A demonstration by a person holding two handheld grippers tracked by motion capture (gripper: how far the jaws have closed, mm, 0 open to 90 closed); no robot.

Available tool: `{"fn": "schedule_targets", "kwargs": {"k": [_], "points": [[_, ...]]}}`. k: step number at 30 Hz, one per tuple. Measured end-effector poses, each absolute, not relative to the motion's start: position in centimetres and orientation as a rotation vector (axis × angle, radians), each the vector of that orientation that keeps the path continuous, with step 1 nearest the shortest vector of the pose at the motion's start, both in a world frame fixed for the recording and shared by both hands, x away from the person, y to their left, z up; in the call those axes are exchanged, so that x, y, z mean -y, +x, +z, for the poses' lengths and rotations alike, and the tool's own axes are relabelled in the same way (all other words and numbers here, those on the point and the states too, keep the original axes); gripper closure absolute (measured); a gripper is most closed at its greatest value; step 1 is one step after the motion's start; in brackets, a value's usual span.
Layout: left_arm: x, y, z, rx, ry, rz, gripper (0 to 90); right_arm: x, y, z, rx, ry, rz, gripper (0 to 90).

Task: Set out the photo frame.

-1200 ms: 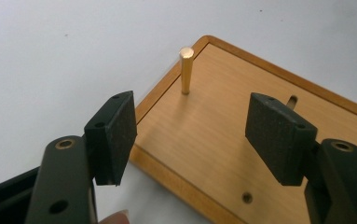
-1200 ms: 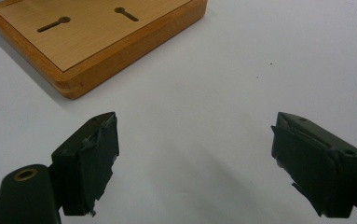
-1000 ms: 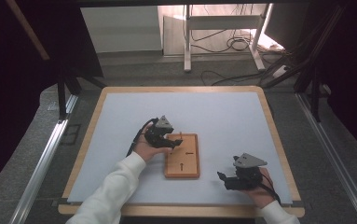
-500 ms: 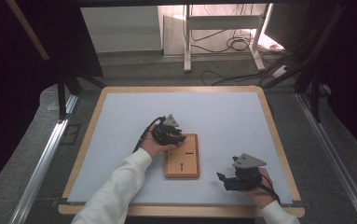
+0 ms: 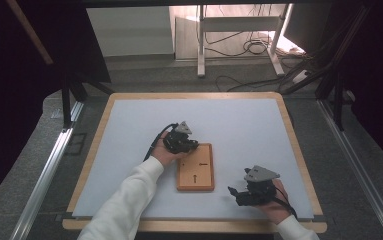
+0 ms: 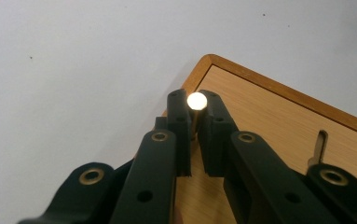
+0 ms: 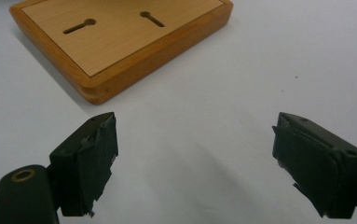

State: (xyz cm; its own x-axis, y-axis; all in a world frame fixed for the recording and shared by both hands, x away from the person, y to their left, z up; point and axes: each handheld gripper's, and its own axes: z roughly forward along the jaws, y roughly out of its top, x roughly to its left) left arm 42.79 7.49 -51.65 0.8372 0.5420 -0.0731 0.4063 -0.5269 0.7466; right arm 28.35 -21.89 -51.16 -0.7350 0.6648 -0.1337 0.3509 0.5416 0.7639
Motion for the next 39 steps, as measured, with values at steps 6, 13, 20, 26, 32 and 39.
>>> {"fn": "schedule_targets", "kwargs": {"k": [6,13,20,26,32,39], "points": [[-7.7,43.2,-51.6,-0.692,2.201,0.163,84.7,20.7,28.1,-51.1,-2.384,0.777,1.036,13.6],[-7.9,43.5,-51.6,-0.692,2.203,0.131,84.7,19.6,28.1,-51.2,-2.409,0.734,1.030,12.7],[-7.9,43.7,-51.4,-0.698,2.220,0.110,84.6,18.7,27.9,-51.2,-2.419,0.710,1.042,12.5],[-8.0,44.0,-51.4,-0.697,2.215,0.082,84.2,18.5,28.0,-51.1,-2.423,0.708,1.049,12.4],[-8.1,44.3,-51.4,-0.698,2.211,0.051,84.2,17.2,28.0,-51.2,-2.424,0.659,1.018,10.0],[-8.2,44.7,-51.4,-0.706,2.207,0.015,84.1,15.3,27.9,-51.5,-2.424,0.583,0.951,7.6]]}}
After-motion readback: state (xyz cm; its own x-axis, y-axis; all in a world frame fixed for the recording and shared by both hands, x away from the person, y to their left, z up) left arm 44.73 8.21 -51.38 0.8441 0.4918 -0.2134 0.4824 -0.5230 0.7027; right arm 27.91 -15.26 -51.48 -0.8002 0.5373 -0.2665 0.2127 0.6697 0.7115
